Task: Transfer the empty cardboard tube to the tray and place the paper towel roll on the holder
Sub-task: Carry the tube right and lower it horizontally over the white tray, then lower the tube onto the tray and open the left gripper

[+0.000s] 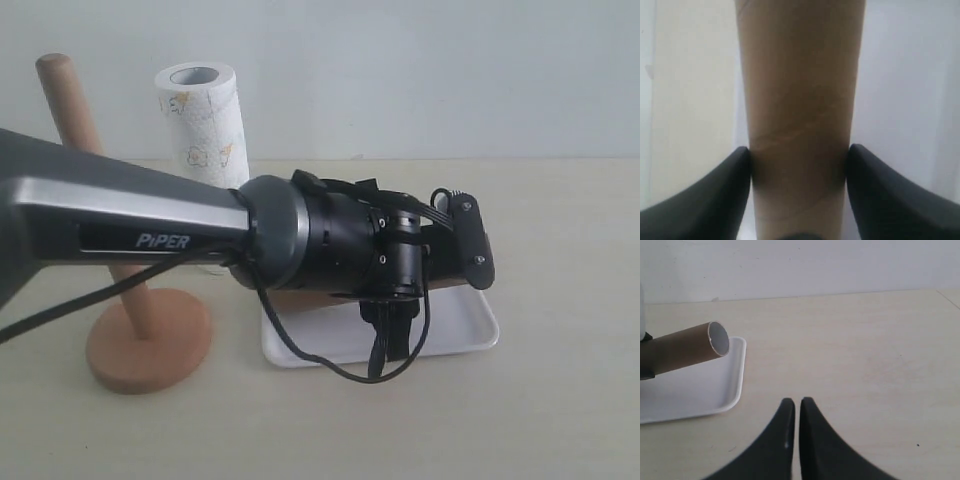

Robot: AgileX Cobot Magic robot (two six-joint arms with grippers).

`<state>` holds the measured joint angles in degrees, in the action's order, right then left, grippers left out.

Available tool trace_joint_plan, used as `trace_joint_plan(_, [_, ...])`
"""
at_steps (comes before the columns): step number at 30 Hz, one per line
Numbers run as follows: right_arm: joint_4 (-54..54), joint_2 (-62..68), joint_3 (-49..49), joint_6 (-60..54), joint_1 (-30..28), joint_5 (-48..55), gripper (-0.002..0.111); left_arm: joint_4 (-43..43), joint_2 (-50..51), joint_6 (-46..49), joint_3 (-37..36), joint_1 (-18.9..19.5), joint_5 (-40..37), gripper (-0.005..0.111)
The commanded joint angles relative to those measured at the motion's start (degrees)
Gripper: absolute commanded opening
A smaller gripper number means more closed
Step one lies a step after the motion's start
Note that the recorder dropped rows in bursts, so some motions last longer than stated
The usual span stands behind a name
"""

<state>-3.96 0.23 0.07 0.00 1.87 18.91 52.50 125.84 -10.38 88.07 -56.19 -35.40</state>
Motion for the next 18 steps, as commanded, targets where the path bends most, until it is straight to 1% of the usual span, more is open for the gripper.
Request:
trace_joint_plan(1, [0.05, -0.23, -0.07, 0.00, -0.17, -0.43, 0.004, 0.64, 2.28, 0.49, 1.85, -0.04, -3.53, 0.004])
trace_joint_plan(10, [0.05, -0.23, -0.07, 0.00, -0.17, -0.43, 0.004, 1.08, 2.59, 1.21, 2.08, -0.04, -3.38, 0.004])
trace_joint_plan(18, [0.05, -0.23, -0.07, 0.00, -0.17, -0.43, 0.004, 0.48, 2.59, 5.70, 2.08, -0.04, -2.26, 0.004])
